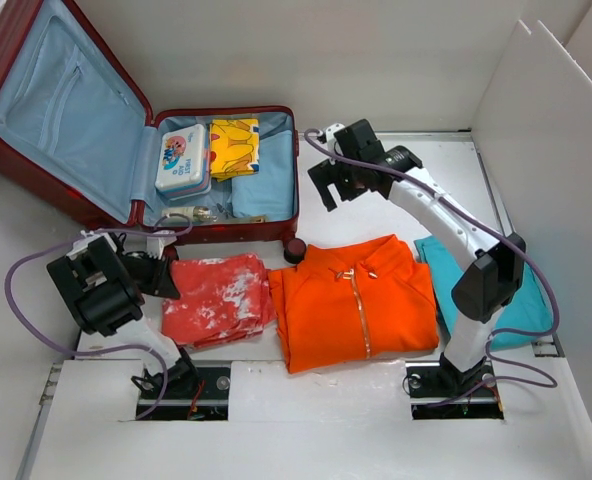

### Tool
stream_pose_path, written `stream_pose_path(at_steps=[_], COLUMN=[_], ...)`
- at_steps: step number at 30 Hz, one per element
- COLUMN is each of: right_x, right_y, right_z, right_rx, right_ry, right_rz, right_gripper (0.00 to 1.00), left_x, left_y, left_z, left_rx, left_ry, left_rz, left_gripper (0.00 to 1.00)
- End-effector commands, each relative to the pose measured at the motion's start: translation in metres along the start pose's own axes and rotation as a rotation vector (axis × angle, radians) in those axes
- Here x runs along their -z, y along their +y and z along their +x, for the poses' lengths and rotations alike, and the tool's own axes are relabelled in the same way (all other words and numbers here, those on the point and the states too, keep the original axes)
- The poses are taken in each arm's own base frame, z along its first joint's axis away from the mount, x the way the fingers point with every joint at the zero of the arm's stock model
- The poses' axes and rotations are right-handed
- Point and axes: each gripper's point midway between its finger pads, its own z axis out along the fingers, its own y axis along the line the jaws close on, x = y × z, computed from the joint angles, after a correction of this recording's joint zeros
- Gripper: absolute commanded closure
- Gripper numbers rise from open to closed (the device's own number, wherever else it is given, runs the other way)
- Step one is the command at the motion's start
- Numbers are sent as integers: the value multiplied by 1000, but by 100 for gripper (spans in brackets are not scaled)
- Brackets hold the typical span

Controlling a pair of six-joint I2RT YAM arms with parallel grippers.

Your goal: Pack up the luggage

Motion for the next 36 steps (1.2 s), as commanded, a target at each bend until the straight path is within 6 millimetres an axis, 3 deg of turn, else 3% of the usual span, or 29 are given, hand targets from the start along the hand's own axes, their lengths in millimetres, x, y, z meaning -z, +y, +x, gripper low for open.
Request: stream_pose_path(at_steps=[1, 3, 5, 10, 13, 20, 22, 26, 30, 33, 34, 36], right_x=[26, 24, 24, 24, 24, 20, 18, 14, 12, 9, 9, 8], right_y=[-8, -10, -10, -7, -9, -10, -12, -11, -12, -13, -15, -16], right_z=[-11, -7, -7, -10, -10, -19, -18, -16, -18, -14, -11, -9], right_rx=[14, 15, 15, 20, 29, 48, 58, 59, 68, 71, 72, 74], right_ry=[-70, -59, -59, -71, -70, -90, -79, -70, -71, -51, -41, -27], right_rz=[52, 62, 62, 65, 75, 76, 85, 85, 85, 94, 104, 114], right_gripper=[0, 0, 0, 0, 0, 0, 0, 0, 0, 0, 0, 0], left_x=[6, 18, 19, 57, 70, 64, 66, 75, 96, 96, 107, 91], left_y=[-24, -11, -22, -36, -46, -88, -108, -125, -139, -127, -128, -107], left_z=[-10, -25, -32, -66, -79, -117, -150, -191, -251, -293, -316, -336], left_rx=[-89, -171, -252, -347, -395, -515, -599, -657, -708, -683, -685, -667], left_ry=[10, 28, 68, 19, -3, -32, -102, -183, -311, -383, -439, -432], left_rz=[5, -162, -202, -277, -273, -231, -230, -267, -303, -324, -354, -347], left_gripper=[100, 100, 100, 100, 100, 100, 100, 100, 100, 100, 100, 100])
